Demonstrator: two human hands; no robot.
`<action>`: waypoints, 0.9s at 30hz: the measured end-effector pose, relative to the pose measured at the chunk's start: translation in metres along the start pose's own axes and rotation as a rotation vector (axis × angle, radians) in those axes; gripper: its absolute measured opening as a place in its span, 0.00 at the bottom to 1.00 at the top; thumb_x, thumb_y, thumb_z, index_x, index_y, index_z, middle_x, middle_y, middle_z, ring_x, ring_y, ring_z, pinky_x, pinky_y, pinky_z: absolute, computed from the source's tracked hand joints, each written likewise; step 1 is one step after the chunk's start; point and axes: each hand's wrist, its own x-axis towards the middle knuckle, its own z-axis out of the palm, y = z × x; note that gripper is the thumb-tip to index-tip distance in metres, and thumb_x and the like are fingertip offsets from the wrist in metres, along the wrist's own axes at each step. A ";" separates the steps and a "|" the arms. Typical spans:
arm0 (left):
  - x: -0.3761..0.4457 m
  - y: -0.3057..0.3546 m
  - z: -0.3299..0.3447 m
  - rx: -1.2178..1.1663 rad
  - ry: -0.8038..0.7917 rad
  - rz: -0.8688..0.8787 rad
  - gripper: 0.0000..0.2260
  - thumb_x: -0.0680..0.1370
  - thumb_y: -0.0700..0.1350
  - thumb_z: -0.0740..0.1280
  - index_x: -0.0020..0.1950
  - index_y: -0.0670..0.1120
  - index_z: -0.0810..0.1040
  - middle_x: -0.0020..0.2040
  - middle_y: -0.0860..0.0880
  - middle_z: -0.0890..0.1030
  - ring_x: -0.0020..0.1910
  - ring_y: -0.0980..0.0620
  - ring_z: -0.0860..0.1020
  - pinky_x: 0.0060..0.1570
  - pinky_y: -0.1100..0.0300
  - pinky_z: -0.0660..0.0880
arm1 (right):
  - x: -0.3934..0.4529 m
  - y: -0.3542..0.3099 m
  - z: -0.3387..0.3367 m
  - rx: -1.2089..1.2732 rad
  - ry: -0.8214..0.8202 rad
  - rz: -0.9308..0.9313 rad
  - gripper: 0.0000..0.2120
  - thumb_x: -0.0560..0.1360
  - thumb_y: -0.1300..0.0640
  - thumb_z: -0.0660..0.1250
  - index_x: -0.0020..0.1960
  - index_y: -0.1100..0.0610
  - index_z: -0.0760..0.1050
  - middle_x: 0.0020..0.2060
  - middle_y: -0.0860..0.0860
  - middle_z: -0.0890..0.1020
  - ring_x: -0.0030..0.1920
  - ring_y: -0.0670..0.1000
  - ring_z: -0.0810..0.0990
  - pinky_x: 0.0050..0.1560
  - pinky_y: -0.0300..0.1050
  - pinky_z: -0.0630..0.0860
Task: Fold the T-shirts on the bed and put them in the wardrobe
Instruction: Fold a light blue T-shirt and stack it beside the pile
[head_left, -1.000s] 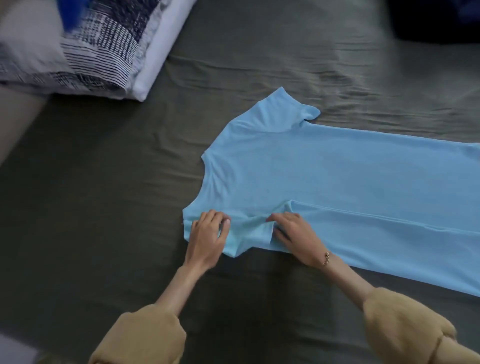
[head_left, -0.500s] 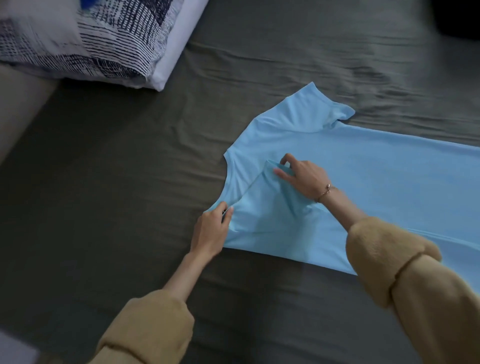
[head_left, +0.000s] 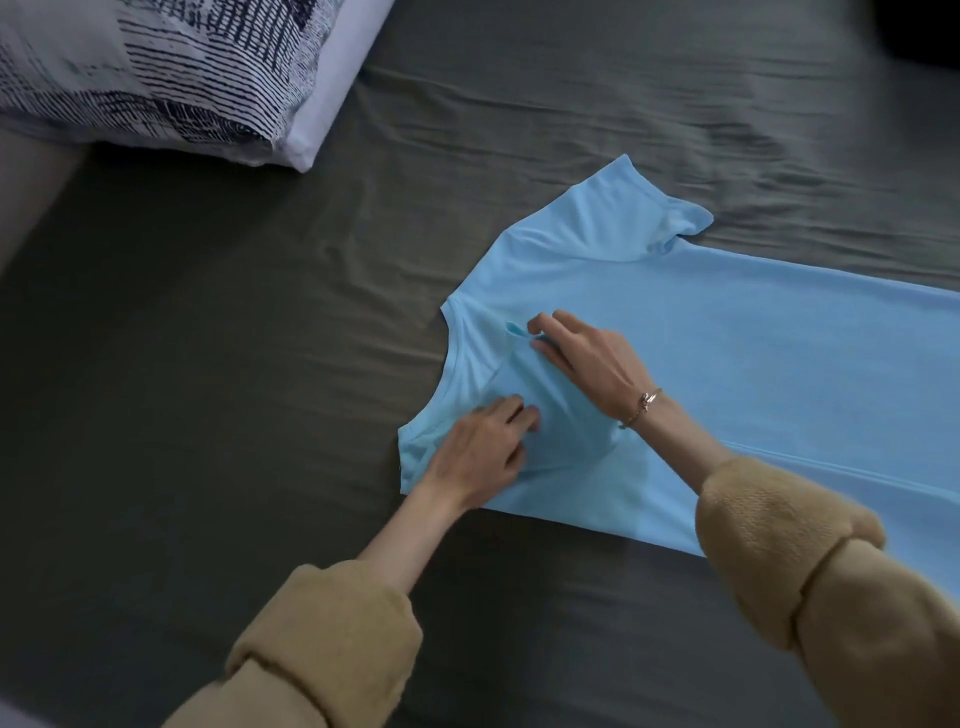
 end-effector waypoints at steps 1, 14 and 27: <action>0.003 0.003 0.002 -0.022 -0.024 0.009 0.08 0.72 0.38 0.62 0.50 0.43 0.76 0.46 0.48 0.76 0.40 0.48 0.76 0.36 0.55 0.73 | -0.001 -0.003 -0.001 -0.003 0.007 -0.026 0.18 0.80 0.47 0.51 0.56 0.58 0.73 0.46 0.53 0.77 0.34 0.61 0.77 0.30 0.46 0.71; 0.025 -0.008 -0.015 -0.823 0.027 -0.775 0.26 0.73 0.62 0.60 0.33 0.38 0.66 0.31 0.43 0.68 0.32 0.50 0.66 0.35 0.53 0.64 | -0.087 -0.020 0.008 -0.017 -0.162 -0.284 0.14 0.75 0.45 0.58 0.55 0.52 0.71 0.44 0.47 0.79 0.40 0.49 0.80 0.35 0.42 0.73; 0.025 0.023 -0.007 -0.115 0.119 -0.830 0.04 0.78 0.41 0.60 0.49 0.44 0.65 0.39 0.48 0.72 0.36 0.48 0.71 0.35 0.56 0.64 | -0.095 -0.003 0.013 -0.273 0.148 0.324 0.10 0.69 0.57 0.54 0.45 0.58 0.71 0.39 0.53 0.74 0.38 0.56 0.75 0.32 0.45 0.70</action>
